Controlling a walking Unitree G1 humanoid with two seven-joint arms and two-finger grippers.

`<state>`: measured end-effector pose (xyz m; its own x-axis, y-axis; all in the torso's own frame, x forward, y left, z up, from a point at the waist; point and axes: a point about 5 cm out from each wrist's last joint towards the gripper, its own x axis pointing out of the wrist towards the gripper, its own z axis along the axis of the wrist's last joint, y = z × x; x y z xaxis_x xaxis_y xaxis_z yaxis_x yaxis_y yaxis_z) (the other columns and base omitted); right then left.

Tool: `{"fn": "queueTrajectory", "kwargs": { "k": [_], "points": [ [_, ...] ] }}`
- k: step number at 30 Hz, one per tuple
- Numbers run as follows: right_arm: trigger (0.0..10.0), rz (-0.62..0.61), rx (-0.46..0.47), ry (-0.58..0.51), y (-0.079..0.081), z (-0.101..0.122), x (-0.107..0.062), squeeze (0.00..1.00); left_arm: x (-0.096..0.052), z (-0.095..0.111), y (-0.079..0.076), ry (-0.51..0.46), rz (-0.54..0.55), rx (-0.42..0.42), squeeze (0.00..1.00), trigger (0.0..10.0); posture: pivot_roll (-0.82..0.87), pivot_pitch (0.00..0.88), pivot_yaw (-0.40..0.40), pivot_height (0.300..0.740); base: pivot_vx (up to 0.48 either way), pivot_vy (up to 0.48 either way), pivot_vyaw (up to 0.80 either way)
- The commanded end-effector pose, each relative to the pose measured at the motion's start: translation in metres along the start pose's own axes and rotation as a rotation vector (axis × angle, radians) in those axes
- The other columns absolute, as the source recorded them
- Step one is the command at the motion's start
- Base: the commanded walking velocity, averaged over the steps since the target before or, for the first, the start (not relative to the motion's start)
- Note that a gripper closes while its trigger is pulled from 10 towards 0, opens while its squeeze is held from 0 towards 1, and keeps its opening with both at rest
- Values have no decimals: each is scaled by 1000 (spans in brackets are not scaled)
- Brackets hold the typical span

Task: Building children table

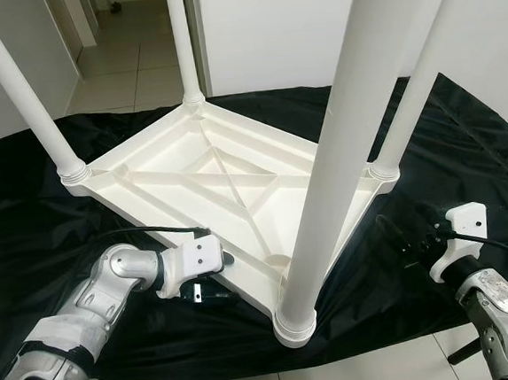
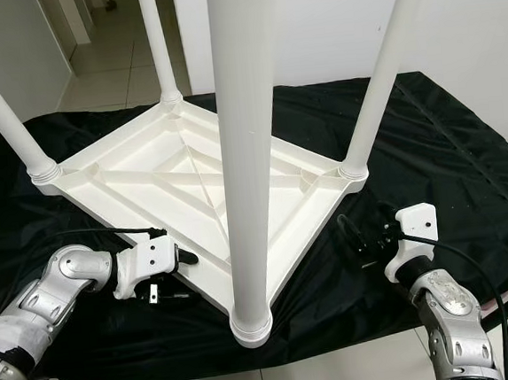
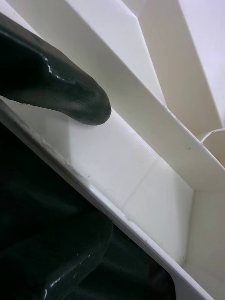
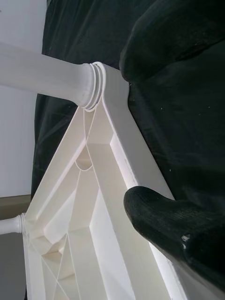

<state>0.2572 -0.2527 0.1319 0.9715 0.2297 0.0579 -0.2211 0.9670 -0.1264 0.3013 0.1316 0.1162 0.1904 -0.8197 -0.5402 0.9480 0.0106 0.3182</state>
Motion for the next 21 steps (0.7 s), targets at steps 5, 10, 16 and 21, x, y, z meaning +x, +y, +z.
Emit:
{"fn": "queueTrajectory", "kwargs": {
  "k": [5, 10, 16, 21],
  "points": [
    [10000, -17, -9, 11, -3, -1, -5, 0, 1, -5, -3, 16, -58, -21, 0, 4314, -102, 3, 53, 740, 0, 0, 0],
    [10000, -29, -7, 11, -3, -2, -8, 0, 4, -3, -1, -6, -38, -27, 0, 0, -103, 1, 53, 740, 0, 0, 0],
    [10000, -39, -6, 8, -3, -2, -7, 0, 7, 0, 6, -15, 7, -28, 0, 0, -102, 0, 56, 740, 0, 0, 0],
    [10000, -47, -4, 1, -4, -2, -7, 0, 8, 1, 9, -19, 31, -25, 0, 0, -100, 0, 60, 740, 0, 0, 0]
  ]
}}
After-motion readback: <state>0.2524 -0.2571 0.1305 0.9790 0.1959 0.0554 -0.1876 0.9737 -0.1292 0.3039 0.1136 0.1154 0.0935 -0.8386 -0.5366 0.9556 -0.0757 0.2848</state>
